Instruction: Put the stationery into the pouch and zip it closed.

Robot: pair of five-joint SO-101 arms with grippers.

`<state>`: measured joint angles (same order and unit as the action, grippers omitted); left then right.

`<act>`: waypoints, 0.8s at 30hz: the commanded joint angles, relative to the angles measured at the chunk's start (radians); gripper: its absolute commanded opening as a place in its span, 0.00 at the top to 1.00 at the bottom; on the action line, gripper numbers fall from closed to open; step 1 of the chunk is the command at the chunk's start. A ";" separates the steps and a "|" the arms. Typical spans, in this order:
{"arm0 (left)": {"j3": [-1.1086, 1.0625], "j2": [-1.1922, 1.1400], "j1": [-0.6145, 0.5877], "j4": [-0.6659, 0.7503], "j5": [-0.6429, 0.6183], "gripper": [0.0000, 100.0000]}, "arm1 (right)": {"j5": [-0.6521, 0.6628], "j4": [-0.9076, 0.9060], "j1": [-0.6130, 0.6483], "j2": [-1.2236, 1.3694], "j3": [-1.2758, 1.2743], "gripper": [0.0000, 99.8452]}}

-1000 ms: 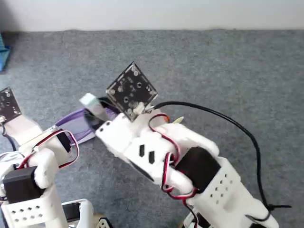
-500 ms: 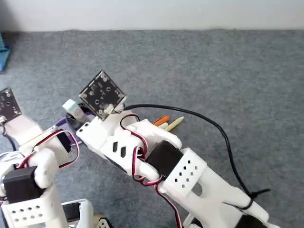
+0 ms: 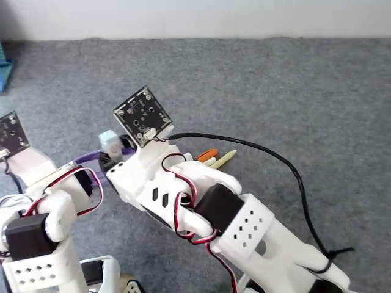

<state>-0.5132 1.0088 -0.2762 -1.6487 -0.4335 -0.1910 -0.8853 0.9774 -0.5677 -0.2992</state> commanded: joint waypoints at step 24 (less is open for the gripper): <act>0.001 -0.040 -0.008 0.018 -0.020 0.99 | -0.008 -0.082 -0.035 -0.054 0.041 0.98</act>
<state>-0.5132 1.0088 -0.2808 -1.6487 -0.4411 -0.1910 -0.9897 0.9743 -0.6229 -0.3007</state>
